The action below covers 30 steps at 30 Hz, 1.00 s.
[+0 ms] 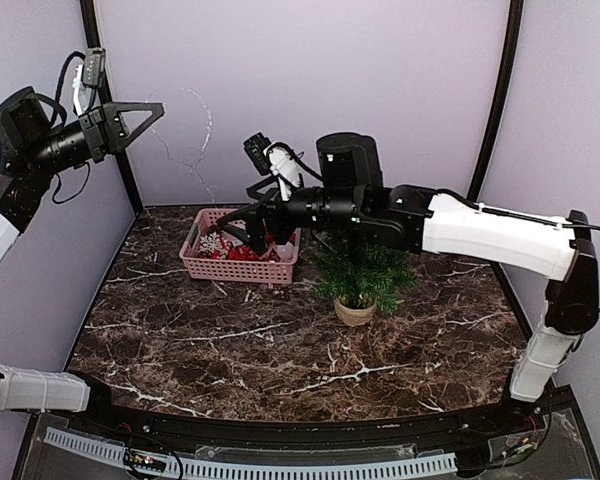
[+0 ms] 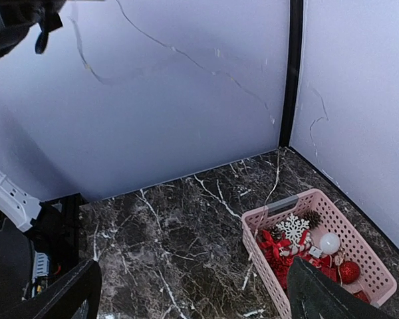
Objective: Decorate the small christmas tree
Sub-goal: Pass from the left arm to the right
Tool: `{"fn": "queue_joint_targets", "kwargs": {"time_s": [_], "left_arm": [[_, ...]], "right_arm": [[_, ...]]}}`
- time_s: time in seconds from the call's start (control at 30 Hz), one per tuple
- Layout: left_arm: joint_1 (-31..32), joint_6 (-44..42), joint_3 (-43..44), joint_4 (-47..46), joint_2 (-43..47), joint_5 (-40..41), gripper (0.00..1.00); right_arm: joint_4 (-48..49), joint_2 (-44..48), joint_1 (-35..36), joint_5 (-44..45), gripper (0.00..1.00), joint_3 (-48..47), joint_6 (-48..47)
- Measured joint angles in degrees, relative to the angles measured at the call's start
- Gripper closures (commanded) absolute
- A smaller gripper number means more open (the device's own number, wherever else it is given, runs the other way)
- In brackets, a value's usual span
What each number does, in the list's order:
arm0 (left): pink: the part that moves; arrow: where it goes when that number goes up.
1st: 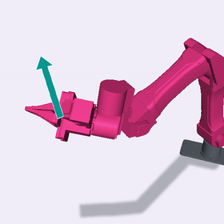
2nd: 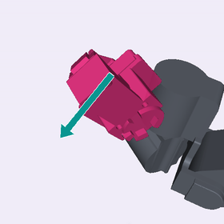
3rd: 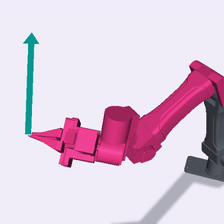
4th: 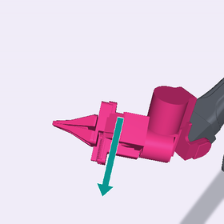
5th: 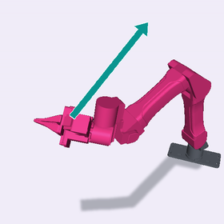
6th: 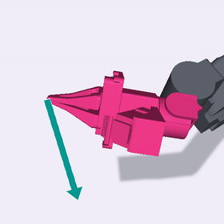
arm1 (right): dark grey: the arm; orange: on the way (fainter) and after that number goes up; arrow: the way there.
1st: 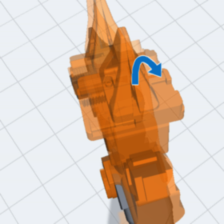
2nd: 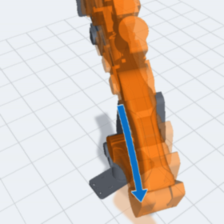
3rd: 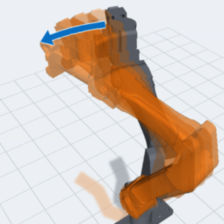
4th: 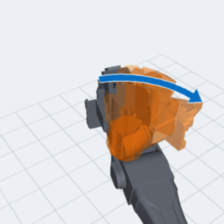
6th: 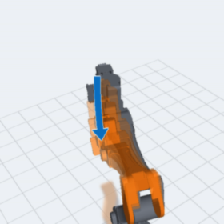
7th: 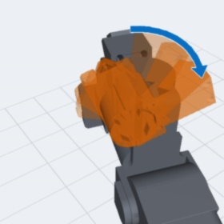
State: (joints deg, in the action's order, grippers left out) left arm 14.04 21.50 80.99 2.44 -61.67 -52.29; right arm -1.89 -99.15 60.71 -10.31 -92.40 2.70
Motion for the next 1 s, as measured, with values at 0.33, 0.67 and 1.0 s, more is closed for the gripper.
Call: {"fn": "queue_joint_targets", "kwargs": {"time_s": [0.33, 0.67, 1.0], "left_arm": [[0.00, 8.00, -0.04, -7.34, 0.00, -4.17, 1.00], [0.00, 6.51, -2.03, -6.12, 1.77, -0.20, 1.00], [0.00, -0.90, -16.81, -1.92, 11.67, 11.63, 0.64]], "right_arm": [[0.15, -15.28, 0.00, 7.85, 0.16, -13.29, -5.77], [-0.81, -15.91, 0.00, 14.34, 1.00, -10.64, -5.70], [3.89, 20.33, 0.00, 9.97, 1.00, 14.56, -0.20]]}}
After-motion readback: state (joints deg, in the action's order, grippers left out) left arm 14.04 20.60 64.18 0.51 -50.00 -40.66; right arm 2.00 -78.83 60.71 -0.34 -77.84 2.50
